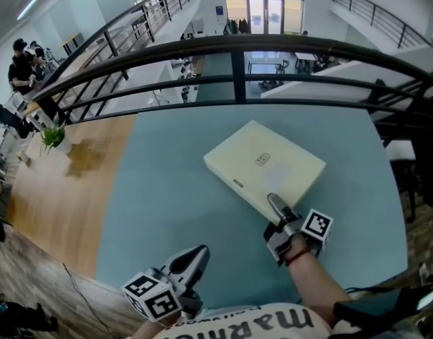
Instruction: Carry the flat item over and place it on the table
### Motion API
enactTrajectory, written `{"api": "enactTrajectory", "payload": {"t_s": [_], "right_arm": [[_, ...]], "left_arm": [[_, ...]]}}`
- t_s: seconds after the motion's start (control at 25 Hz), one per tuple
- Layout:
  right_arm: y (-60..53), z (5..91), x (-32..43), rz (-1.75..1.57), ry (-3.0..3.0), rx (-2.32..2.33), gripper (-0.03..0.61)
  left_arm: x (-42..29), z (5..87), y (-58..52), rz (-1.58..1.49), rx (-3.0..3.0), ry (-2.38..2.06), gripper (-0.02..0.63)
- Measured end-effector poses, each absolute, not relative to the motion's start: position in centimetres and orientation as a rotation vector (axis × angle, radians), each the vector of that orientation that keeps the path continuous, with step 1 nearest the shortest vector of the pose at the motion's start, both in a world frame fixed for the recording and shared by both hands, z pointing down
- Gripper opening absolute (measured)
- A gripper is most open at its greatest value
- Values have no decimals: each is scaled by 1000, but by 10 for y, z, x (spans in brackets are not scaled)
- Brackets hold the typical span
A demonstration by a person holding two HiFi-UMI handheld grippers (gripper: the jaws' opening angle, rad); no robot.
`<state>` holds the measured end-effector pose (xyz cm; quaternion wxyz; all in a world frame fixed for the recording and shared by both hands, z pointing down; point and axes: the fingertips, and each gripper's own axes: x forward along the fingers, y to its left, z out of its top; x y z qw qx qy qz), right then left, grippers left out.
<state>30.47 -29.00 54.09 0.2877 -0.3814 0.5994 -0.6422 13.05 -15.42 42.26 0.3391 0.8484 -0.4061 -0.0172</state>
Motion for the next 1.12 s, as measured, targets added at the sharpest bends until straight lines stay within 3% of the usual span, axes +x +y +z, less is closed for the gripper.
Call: {"api": "enactTrajectory", "payload": {"t_s": [1.12], "right_arm": [[-294,550,304,-1712,1597,-1131,295]], "left_arm": [[124,442,-153,-77,2138,-1037,2]]}}
